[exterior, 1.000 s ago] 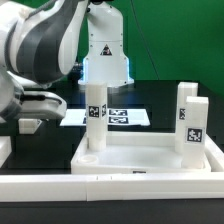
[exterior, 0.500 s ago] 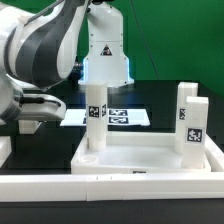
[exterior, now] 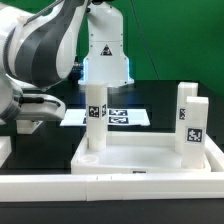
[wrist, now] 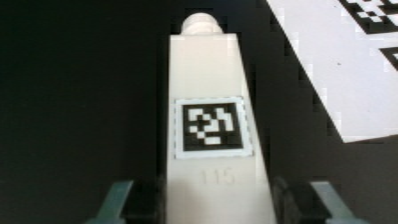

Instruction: Assemble desk

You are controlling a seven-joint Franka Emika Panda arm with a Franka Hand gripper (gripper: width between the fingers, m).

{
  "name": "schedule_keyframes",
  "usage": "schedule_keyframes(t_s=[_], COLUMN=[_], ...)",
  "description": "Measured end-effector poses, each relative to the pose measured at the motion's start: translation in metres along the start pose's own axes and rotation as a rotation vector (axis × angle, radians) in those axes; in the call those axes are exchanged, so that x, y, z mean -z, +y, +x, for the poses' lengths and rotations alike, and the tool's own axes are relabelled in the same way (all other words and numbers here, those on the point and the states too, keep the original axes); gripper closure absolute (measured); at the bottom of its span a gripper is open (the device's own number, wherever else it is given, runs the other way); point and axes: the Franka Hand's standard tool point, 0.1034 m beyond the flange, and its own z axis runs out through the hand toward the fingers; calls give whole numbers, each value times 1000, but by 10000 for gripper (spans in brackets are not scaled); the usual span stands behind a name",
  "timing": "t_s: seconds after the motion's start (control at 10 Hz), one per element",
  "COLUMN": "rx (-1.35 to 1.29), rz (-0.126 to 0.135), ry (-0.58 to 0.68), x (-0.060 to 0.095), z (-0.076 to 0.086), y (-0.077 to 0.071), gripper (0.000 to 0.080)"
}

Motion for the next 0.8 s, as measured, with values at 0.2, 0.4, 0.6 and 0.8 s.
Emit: schedule_keyframes(t_s=[0.2,0.4,0.6,0.8], rx=[0,8,0,-62], rz=[0,16,45,46], ry=[0,-26,4,55], x=[0,17,62,95], z=[0,-17,-47,-70], y=[0,-13,-31,-53], gripper=[514,514,512,512])
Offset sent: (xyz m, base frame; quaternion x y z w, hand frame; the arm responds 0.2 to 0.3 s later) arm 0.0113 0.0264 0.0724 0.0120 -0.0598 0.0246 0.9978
